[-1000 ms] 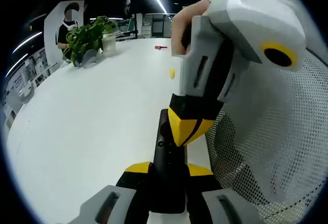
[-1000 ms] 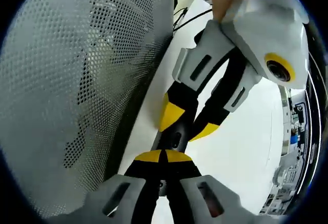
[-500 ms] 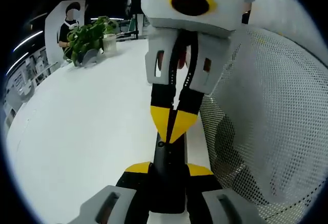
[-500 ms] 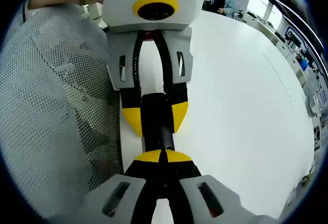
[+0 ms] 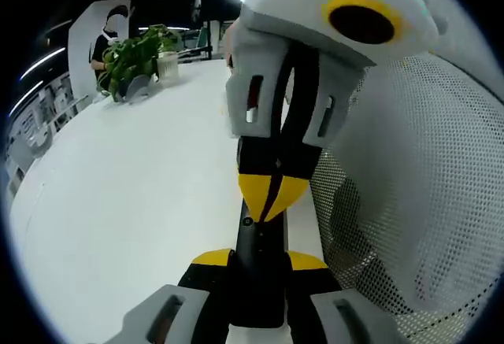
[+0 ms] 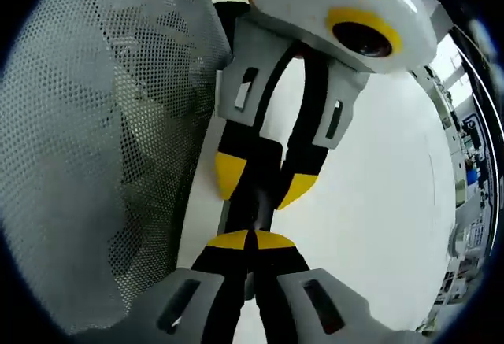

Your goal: Press the specified remote control buttons in sequence, fully releasing each button before pressing the next.

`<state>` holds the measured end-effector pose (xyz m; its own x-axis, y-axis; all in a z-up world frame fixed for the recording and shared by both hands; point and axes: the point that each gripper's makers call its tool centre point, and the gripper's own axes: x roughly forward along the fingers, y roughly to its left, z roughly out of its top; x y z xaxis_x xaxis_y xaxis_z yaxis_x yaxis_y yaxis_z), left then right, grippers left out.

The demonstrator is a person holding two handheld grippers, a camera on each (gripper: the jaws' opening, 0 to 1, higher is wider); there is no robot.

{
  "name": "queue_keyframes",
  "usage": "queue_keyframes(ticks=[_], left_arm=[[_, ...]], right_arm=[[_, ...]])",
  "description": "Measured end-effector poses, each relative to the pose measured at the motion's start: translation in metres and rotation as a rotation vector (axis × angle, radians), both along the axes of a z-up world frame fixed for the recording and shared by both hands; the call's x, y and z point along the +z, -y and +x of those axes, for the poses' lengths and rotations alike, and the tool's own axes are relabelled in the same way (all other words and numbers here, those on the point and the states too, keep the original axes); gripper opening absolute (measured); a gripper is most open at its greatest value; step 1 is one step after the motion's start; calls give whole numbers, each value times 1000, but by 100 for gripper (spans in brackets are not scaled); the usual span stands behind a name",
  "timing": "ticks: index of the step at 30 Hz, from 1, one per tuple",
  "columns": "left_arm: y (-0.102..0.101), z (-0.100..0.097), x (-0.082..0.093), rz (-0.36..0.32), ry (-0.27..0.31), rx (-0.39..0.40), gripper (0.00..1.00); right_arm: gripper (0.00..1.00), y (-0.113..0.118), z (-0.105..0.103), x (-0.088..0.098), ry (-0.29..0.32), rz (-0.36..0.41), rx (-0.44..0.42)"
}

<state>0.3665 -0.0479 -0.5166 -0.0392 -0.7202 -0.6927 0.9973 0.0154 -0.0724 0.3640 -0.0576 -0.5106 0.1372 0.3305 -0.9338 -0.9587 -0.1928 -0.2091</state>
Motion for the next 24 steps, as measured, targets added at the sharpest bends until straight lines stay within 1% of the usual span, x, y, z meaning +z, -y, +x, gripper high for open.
queue_keyframes(ticks=[4,6,7,8,9,10,11,12,13,14,15,17,18,19,22,24], left_arm=[[0,0,0,6,3,-3,25],[0,0,0,5,2,-5,25],[0,0,0,3,1,-4,25],[0,0,0,1,1,-3,25],[0,0,0,0,1,-3,25],[0,0,0,1,0,-1,25],[0,-1,0,2,1,-1,25],[0,-1,0,3,2,0,25],[0,-1,0,4,2,0,25],[0,0,0,4,3,0,25],[0,0,0,2,2,-2,25],[0,-1,0,0,0,-3,25],[0,-1,0,0,0,-2,25],[0,-1,0,0,0,-2,25],[0,-1,0,3,1,-1,25],[-1,-1,0,0,-1,-2,25]], right_arm=[[0,1,2,1,-3,11,-23],[0,2,3,1,-49,38,-105],[0,1,3,1,-97,72,-178],[0,1,4,1,-129,94,-216],[0,1,5,2,-180,124,-274],[0,2,5,2,-215,139,-312],[0,3,6,2,-240,150,-345],[0,5,11,2,-231,153,-367],[0,6,13,2,-216,146,-349],[0,9,17,1,-186,119,-337],[0,9,17,1,-174,114,-319],[0,7,16,1,-192,117,-315],[0,3,13,1,-216,133,-311],[0,1,13,1,-215,135,-306],[0,-1,16,0,-208,114,-283],[0,-1,16,0,-243,91,-302]])
